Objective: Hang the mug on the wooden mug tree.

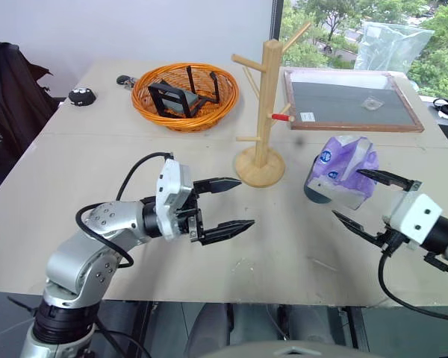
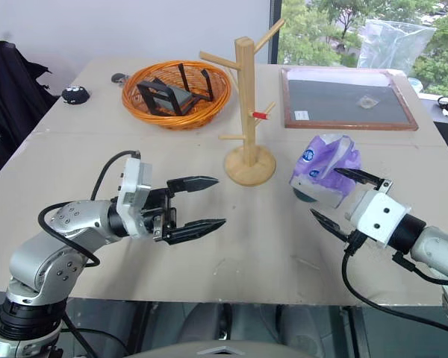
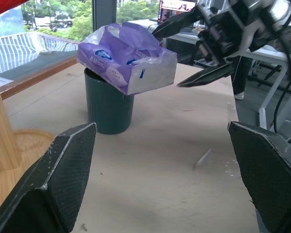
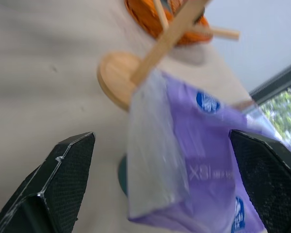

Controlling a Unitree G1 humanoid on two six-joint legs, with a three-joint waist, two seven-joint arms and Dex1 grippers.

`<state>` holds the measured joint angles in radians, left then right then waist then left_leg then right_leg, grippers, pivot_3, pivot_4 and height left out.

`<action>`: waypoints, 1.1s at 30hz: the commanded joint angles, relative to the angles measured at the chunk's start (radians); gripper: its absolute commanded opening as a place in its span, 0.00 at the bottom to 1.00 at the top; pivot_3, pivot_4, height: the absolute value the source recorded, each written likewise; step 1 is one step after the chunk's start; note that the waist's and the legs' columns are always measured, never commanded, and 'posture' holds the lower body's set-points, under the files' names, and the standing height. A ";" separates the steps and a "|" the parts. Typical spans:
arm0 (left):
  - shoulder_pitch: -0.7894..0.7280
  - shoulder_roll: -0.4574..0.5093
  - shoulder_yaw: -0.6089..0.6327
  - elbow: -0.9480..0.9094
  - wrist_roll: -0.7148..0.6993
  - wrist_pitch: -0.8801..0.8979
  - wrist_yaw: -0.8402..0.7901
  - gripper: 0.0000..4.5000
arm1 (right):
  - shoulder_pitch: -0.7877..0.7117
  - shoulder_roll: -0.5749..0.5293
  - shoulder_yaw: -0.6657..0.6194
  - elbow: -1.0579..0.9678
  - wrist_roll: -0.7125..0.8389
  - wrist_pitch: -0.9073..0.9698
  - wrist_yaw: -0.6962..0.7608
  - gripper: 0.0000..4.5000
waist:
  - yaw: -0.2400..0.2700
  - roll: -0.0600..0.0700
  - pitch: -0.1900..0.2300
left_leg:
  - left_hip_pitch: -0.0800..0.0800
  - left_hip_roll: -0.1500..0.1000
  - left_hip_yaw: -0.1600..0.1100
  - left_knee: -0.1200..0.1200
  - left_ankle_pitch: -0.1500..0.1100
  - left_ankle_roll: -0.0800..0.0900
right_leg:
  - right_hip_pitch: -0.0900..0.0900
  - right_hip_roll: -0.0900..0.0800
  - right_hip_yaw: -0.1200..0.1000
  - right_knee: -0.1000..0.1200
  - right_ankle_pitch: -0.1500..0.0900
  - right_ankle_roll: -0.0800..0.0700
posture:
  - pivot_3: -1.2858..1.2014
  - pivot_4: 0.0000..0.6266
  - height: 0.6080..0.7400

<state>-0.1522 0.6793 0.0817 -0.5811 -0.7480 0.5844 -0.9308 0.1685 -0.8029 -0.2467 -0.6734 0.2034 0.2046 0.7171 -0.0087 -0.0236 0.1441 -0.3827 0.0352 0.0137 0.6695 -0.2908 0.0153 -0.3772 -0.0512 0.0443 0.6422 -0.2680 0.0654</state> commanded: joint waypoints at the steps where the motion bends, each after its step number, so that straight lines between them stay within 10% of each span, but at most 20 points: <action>1: 0.006 0.014 0.013 -0.048 0.001 -0.009 0.019 0.99 | -0.024 -0.001 0.003 -0.004 -0.015 0.010 -0.010 1.00 | 0.000 0.000 0.000 | 0.000 0.000 0.000 0.000 0.000 0.000 | 0.000 0.000 0.000 0.000 0.000 0.000 | 0.52 0.24 0.98; 10: 0.017 0.017 0.011 -0.047 0.027 -0.033 0.044 1.00 | -0.077 -0.025 0.051 0.025 -0.082 -0.008 0.009 0.05 | 0.000 0.000 0.000 | 0.000 0.000 0.000 0.000 0.000 0.000 | 0.000 0.000 0.000 0.000 0.000 0.000 | 0.52 0.24 0.98; 23: -0.023 -0.001 0.022 -0.041 -0.026 -0.089 0.004 1.00 | -0.074 -0.023 -0.105 0.013 -0.074 -0.072 0.007 0.02 | 0.002 0.000 0.000 | 0.000 0.000 0.000 0.000 0.000 0.000 | 0.000 0.000 0.000 0.000 0.000 0.000 | 0.52 0.24 0.98; 33: -0.228 -0.133 -0.157 0.028 0.059 -0.087 0.082 1.00 | -0.191 -0.101 -0.195 0.511 -0.178 -0.289 -0.031 0.02 | 0.002 0.000 0.000 | 0.000 -0.002 0.005 0.001 0.000 0.000 | 0.001 0.000 0.000 0.000 0.000 0.000 | 0.52 0.24 0.98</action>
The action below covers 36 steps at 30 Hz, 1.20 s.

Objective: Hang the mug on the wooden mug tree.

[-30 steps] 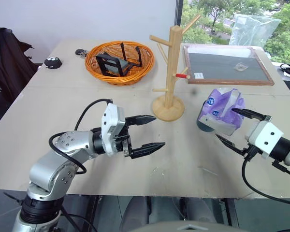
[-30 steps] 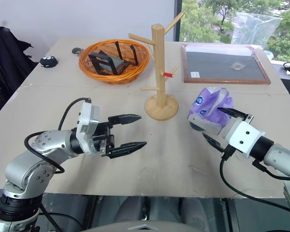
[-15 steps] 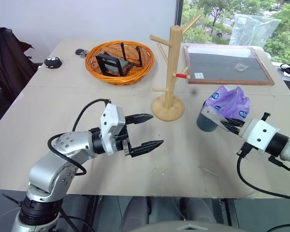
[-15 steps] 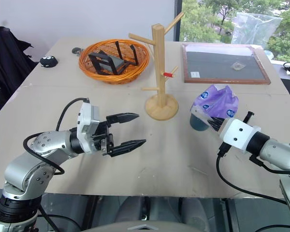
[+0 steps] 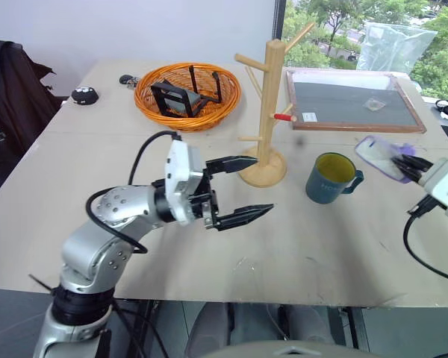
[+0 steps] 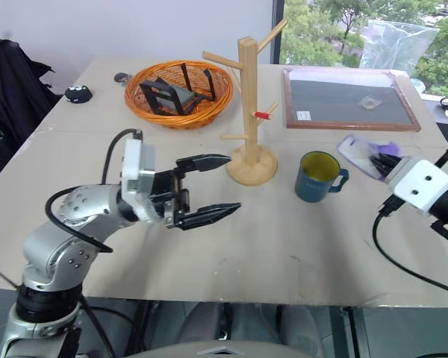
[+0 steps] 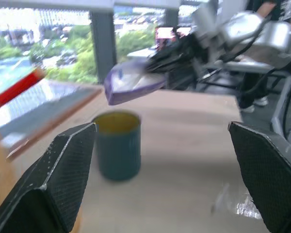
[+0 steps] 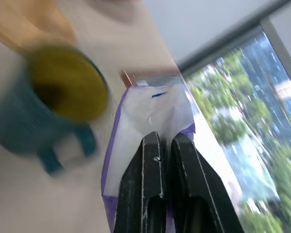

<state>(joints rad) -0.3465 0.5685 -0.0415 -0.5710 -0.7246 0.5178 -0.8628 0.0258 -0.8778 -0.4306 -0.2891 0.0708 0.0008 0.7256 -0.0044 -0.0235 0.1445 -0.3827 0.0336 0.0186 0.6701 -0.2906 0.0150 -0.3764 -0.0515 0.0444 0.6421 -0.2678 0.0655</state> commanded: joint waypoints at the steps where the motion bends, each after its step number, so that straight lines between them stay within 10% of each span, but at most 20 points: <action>1: -0.051 -0.037 -0.048 0.034 0.048 -0.024 0.016 1.00 | -0.073 -0.041 0.015 0.212 -0.077 -0.128 -0.048 0.02 | -0.004 0.000 0.000 | 0.000 0.000 0.000 0.000 0.000 0.000 | 0.000 0.000 0.000 0.000 0.000 0.000 | 0.52 0.24 0.98; 8: -0.091 -0.078 -0.090 0.081 0.101 -0.044 0.009 1.00 | -0.232 -0.033 0.195 0.623 -0.248 -0.325 -0.184 0.02 | -0.011 0.001 0.001 | 0.000 0.000 0.002 -0.001 0.003 -0.004 | -0.002 0.000 0.002 0.000 0.000 0.000 | 0.52 0.24 0.98; 16: -0.042 -0.035 -0.076 0.050 0.184 -0.015 0.065 1.00 | -0.124 0.016 0.074 0.376 0.067 -0.177 -0.070 0.65 | -0.007 0.002 0.001 | -0.001 0.000 0.001 -0.001 0.003 -0.005 | -0.001 -0.001 0.002 0.000 0.000 0.000 | 0.52 0.24 0.98; 23: 0.021 0.029 -0.081 -0.016 0.228 0.046 0.116 1.00 | 0.059 0.066 0.034 -0.046 0.467 0.292 -0.021 0.65 | -0.006 0.003 0.002 | 0.001 0.003 -0.005 -0.001 0.000 0.000 | 0.001 0.000 0.001 0.000 0.000 0.000 | 0.52 0.24 0.98; 36: 0.028 0.023 -0.087 -0.021 0.248 0.043 0.139 1.00 | -0.050 0.340 0.205 0.092 0.297 0.361 -0.259 0.65 | 0.000 0.002 0.001 | -0.004 0.001 -0.003 -0.001 0.003 -0.004 | -0.004 0.000 0.000 0.000 0.000 0.000 | 0.52 0.24 0.98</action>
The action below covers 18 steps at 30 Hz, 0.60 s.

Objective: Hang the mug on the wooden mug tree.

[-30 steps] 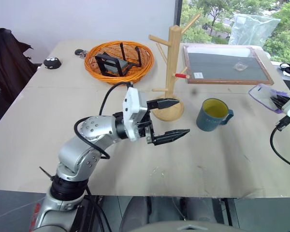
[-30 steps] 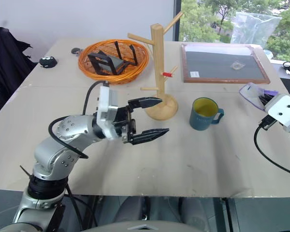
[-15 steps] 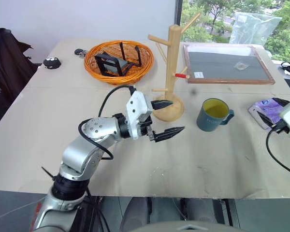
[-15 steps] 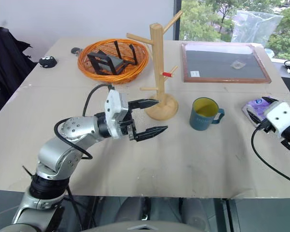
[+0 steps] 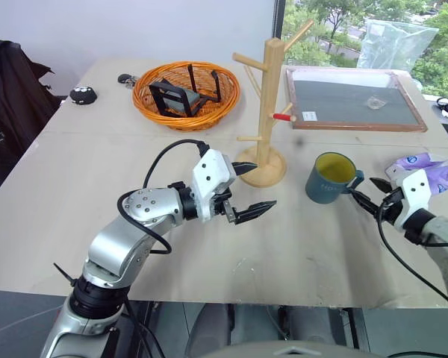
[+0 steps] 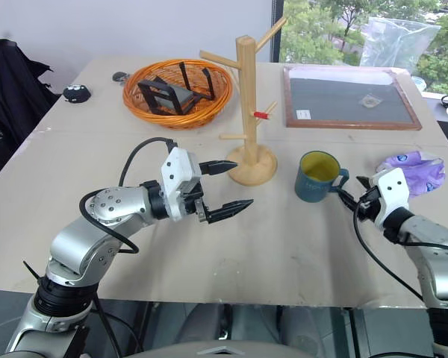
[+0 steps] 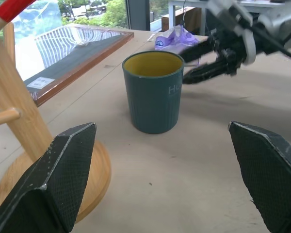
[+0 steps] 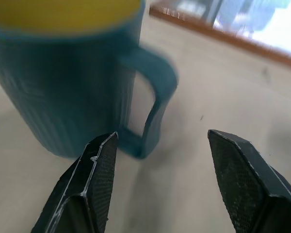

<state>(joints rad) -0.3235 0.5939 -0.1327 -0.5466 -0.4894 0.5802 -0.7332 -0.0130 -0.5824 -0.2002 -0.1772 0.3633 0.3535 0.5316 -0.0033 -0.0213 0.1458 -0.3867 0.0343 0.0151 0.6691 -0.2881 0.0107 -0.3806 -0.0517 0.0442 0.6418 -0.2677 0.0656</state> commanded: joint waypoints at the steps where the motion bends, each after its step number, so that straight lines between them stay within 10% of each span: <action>1: 0.005 -0.004 0.004 -0.050 0.013 -0.016 0.013 1.00 | -0.011 0.069 -0.021 -0.022 -0.002 0.012 -0.086 0.65 | -0.002 0.000 0.000 | 0.000 0.000 0.000 0.000 0.000 0.000 | 0.000 0.000 0.000 0.000 0.000 0.000 | 0.52 0.24 0.98; 11: -0.023 -0.010 -0.002 -0.062 0.012 0.011 0.019 1.00 | -0.099 0.188 0.010 0.083 -0.112 -0.049 -0.201 0.65 | -0.007 0.000 0.000 | 0.002 0.000 0.000 0.000 0.000 0.000 | 0.000 0.000 0.001 0.001 0.000 0.000 | 0.52 0.24 0.98; 18: -0.034 -0.010 0.001 -0.072 0.003 0.030 0.023 1.00 | -0.131 0.185 0.031 0.118 -0.121 -0.060 -0.158 0.04 | -0.008 0.000 0.000 | 0.001 0.000 0.000 0.000 0.000 0.000 | 0.000 0.000 0.001 0.001 0.000 0.000 | 0.52 0.24 0.98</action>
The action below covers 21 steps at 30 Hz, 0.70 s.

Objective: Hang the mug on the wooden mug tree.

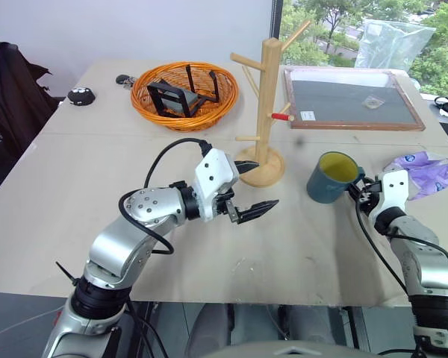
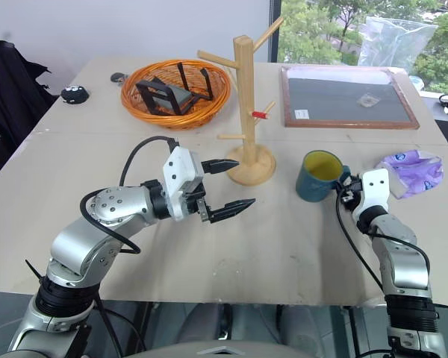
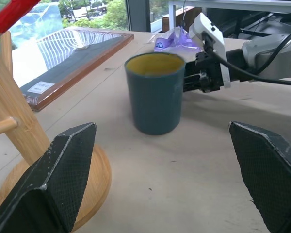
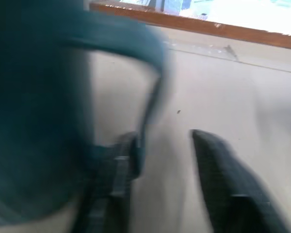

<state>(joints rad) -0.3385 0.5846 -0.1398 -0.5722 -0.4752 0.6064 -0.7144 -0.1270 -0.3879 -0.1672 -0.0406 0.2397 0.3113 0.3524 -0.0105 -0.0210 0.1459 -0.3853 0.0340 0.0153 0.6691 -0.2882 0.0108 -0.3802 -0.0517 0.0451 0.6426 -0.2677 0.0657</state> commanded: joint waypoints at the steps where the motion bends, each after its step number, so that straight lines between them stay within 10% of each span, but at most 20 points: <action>1: -0.020 -0.004 0.011 -0.048 -0.014 0.006 0.006 1.00 | -0.022 -0.007 -0.004 -0.019 0.006 -0.021 0.023 0.01 | -0.001 0.000 0.000 | 0.000 0.000 0.000 0.000 0.000 0.000 | 0.000 0.000 0.000 0.000 0.000 0.000 | 0.52 0.24 0.98; 12: 0.022 -0.045 0.097 -0.089 -0.090 0.042 0.066 1.00 | -0.059 -0.152 0.000 -0.182 0.114 0.006 0.273 0.01 | -0.001 0.002 0.001 | 0.000 0.000 -0.001 0.000 -0.002 0.004 | 0.000 0.000 0.000 0.000 0.000 0.000 | 0.52 0.24 0.98; 21: 0.115 -0.023 0.259 -0.073 -0.186 -0.048 -0.006 1.00 | -0.396 -0.351 0.076 -0.520 0.305 0.604 0.263 0.01 | 0.005 0.003 0.002 | -0.001 0.002 -0.005 0.000 -0.002 0.004 | 0.000 0.001 -0.003 -0.001 0.000 -0.001 | 0.52 0.24 0.98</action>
<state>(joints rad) -0.2234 0.5555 0.0789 -0.6206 -0.6236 0.5893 -0.7040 -0.4885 -0.7225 -0.0800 -0.5019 0.4895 0.8274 0.6217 -0.0054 -0.0184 0.1483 -0.3884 0.0362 0.0099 0.6693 -0.2907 0.0150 -0.3810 -0.0513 0.0410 0.6416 -0.2677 0.0652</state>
